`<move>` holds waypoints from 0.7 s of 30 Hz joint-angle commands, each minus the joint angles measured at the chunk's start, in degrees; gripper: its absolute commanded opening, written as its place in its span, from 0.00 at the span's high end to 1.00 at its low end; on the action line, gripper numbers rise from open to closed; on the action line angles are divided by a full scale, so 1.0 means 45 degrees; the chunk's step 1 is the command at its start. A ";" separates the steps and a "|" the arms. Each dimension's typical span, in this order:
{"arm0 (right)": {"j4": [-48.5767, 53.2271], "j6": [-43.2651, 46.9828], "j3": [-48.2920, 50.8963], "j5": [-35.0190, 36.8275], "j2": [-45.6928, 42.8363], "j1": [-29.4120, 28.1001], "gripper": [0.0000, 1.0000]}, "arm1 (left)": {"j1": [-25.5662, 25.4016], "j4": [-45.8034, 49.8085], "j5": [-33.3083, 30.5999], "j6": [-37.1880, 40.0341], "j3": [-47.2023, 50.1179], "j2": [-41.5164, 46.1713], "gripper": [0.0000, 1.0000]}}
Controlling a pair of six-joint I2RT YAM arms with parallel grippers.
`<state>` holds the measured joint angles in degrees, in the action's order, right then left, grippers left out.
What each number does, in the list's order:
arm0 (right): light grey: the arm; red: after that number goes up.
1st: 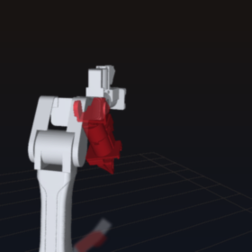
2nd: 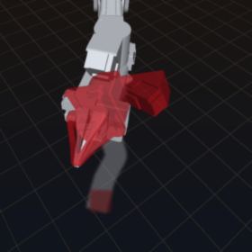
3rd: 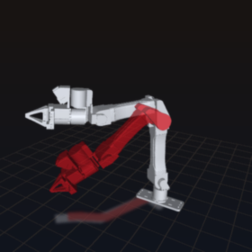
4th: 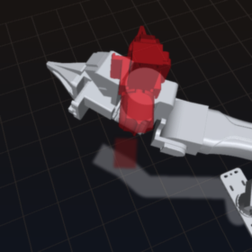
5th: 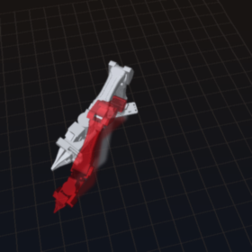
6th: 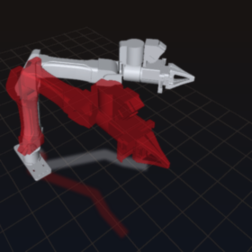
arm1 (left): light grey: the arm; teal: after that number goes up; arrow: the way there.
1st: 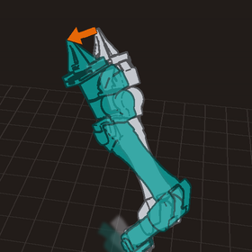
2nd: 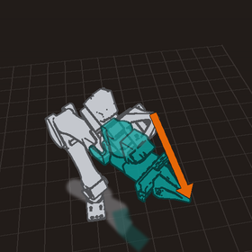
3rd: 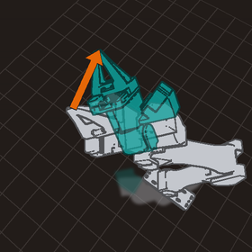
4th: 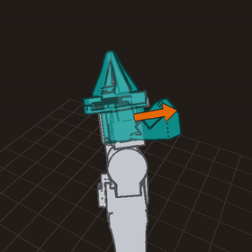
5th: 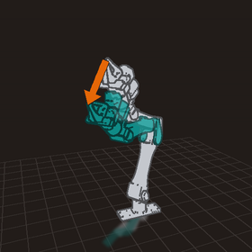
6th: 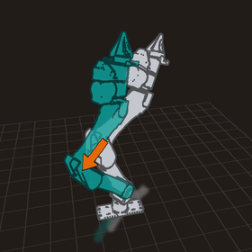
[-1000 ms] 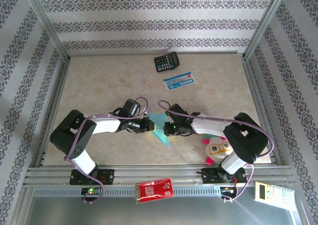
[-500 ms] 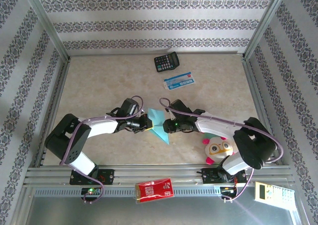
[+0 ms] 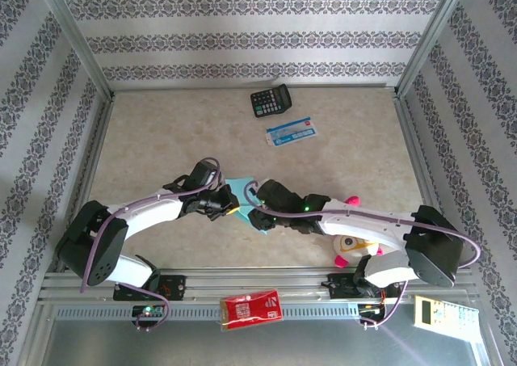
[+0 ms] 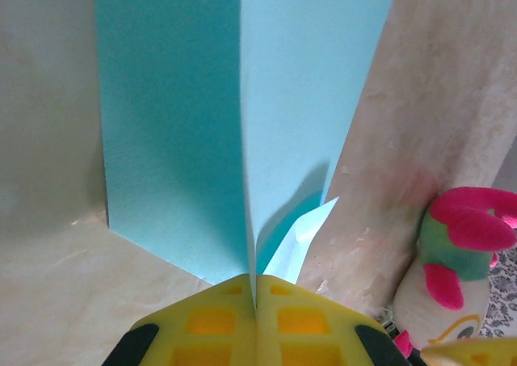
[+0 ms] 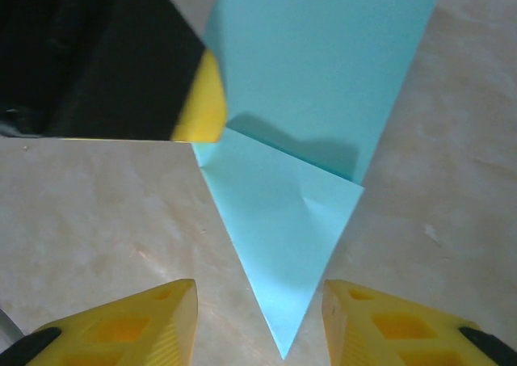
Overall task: Fold a paper plane with a square sheet of paper (pick it up from the middle)
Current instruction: Fourth fold the wing at the center of the table.
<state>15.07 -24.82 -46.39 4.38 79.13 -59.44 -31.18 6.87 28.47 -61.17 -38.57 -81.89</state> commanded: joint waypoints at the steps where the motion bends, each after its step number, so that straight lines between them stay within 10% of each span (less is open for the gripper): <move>1: -0.0468 0.0078 -0.0151 0.1563 0.0826 -0.0737 0.55 | -0.0083 0.1215 -0.0287 -0.0518 -0.0437 0.0299 1.00; 21: 0.0651 -0.0806 -0.1759 0.5684 0.4531 -0.2759 0.64 | -0.0016 0.1270 0.0953 -0.0469 -0.0793 -0.0354 1.00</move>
<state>15.29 -27.03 -52.84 25.87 98.02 -71.05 -31.16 9.67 31.53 -63.09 -40.66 -82.89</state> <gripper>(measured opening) 0.363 0.064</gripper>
